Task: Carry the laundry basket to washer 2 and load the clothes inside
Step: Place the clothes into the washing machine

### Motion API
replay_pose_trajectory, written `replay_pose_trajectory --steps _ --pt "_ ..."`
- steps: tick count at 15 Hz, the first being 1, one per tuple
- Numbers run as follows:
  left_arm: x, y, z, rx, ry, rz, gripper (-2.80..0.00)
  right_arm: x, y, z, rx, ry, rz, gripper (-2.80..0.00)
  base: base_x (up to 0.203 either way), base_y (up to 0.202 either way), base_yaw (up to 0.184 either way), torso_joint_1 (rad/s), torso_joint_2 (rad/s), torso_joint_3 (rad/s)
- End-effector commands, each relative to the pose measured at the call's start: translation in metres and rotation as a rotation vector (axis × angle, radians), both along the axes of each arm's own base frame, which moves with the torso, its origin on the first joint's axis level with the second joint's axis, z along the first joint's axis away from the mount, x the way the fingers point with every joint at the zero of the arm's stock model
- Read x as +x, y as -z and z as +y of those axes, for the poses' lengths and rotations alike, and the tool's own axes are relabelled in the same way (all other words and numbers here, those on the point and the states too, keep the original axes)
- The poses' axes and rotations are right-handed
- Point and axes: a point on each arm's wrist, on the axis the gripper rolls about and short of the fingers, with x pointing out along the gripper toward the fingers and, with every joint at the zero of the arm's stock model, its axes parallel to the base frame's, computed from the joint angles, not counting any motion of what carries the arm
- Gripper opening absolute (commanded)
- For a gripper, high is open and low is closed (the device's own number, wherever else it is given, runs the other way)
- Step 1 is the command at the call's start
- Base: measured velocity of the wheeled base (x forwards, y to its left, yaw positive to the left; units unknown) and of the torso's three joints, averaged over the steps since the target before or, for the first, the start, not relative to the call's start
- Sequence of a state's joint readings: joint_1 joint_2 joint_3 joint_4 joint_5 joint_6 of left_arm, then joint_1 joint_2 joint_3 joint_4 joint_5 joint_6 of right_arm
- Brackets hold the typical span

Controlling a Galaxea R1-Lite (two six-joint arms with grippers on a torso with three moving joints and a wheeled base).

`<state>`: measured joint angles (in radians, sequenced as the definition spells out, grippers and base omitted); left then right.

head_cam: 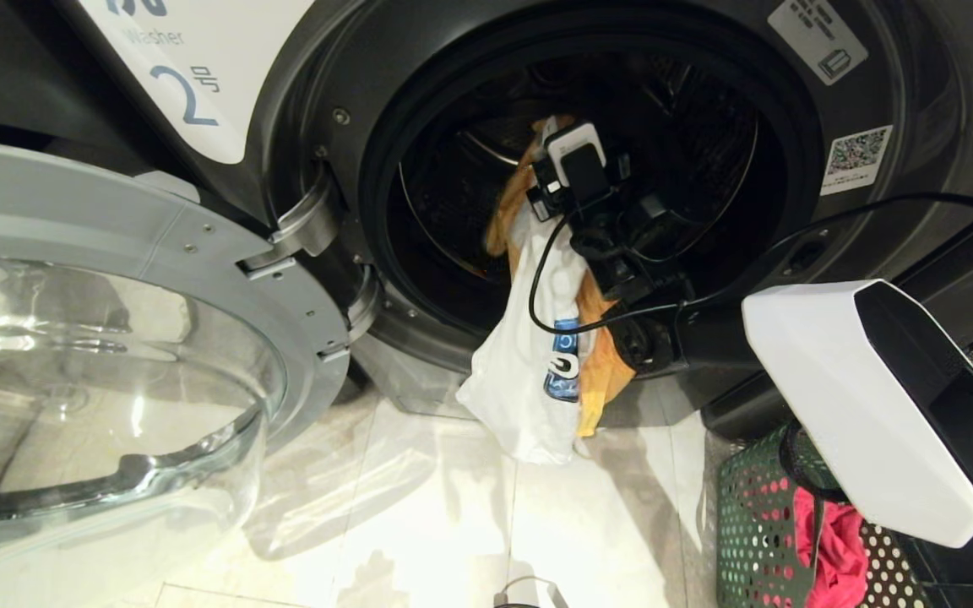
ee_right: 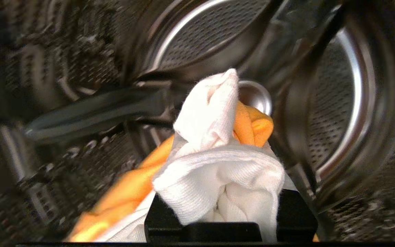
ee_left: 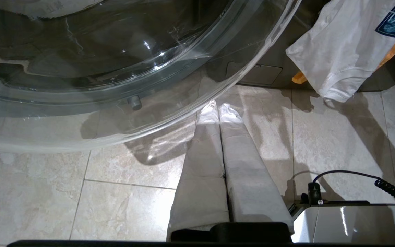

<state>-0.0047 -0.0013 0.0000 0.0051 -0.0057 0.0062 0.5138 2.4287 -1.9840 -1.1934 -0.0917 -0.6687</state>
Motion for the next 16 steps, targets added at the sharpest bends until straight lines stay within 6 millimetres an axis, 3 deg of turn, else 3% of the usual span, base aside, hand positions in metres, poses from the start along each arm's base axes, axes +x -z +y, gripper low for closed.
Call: replay_pose_trajectory --steps 1,5,6,11,16 --pt "0.000 0.000 0.000 0.000 0.000 0.001 -2.80 -0.009 -0.019 -0.006 0.023 0.002 -0.043 -2.80 0.000 0.000 0.000 0.000 0.00 0.000" --pt "0.000 0.000 0.000 0.000 0.000 0.001 -2.80 -0.025 -0.048 -0.015 0.054 0.004 -0.094 -2.80 0.000 0.000 0.000 0.000 0.00 0.000" --pt "0.000 0.000 0.000 0.000 0.000 0.001 -2.80 -0.024 -0.047 -0.014 0.055 0.002 -0.089 -2.80 0.000 0.000 0.000 0.000 0.00 0.000" --pt "0.000 0.000 0.000 0.000 0.000 0.001 -2.80 -0.003 -0.004 0.000 0.015 -0.002 -0.011 -2.80 0.000 0.000 0.000 0.000 0.00 0.000" --pt "0.000 0.000 0.000 0.000 0.000 0.001 -2.80 0.031 0.050 -0.007 -0.063 0.056 0.130 -2.80 0.000 0.000 0.000 0.000 0.00 0.000"
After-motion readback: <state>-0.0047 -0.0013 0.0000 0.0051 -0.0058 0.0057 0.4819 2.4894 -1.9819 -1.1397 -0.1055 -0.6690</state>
